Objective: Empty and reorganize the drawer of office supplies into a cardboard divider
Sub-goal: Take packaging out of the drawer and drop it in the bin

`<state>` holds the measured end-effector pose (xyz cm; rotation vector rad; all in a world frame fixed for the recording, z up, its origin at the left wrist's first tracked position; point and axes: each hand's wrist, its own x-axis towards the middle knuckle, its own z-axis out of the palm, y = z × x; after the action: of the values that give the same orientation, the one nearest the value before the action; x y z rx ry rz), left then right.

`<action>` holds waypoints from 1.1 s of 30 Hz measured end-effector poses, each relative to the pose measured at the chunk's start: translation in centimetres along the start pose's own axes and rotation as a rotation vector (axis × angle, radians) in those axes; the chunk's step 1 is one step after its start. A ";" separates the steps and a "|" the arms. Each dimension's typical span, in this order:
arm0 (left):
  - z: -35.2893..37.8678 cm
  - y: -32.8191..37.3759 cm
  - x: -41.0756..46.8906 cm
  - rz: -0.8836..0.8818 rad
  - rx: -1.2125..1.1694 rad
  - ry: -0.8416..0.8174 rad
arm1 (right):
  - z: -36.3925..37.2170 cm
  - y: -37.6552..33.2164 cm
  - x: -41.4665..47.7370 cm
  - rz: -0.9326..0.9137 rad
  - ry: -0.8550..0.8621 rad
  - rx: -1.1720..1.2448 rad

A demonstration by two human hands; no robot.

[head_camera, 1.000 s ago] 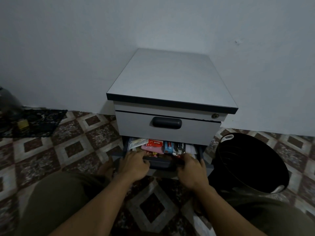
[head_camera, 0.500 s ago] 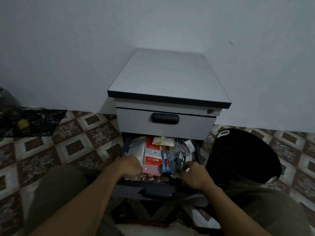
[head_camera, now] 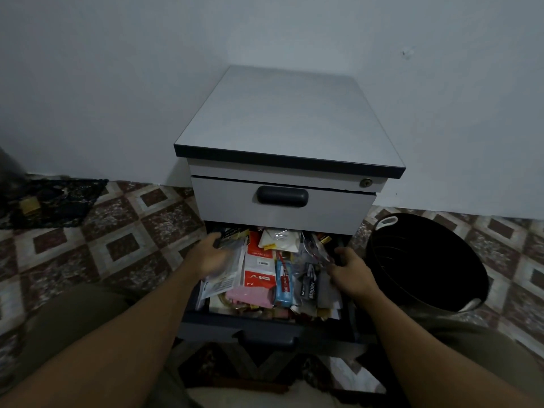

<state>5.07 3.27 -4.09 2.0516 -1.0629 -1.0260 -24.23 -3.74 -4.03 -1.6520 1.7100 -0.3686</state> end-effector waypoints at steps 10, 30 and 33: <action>-0.3 -1.8 0.0 -0.023 0.106 -0.120 | 0.1 0.2 -1.0 -0.007 -0.011 -0.038; 0.4 -2.4 -2.8 -0.088 0.402 -0.111 | 1.3 2.5 -3.0 0.055 -0.004 -0.104; 1.8 -1.6 -2.3 0.033 0.408 0.024 | 1.3 1.0 -3.0 -0.009 0.095 -0.119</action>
<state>3.29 5.73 -5.48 2.3462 -1.3780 -0.8143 -24.35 -0.44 -4.67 -1.7526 1.8264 -0.3601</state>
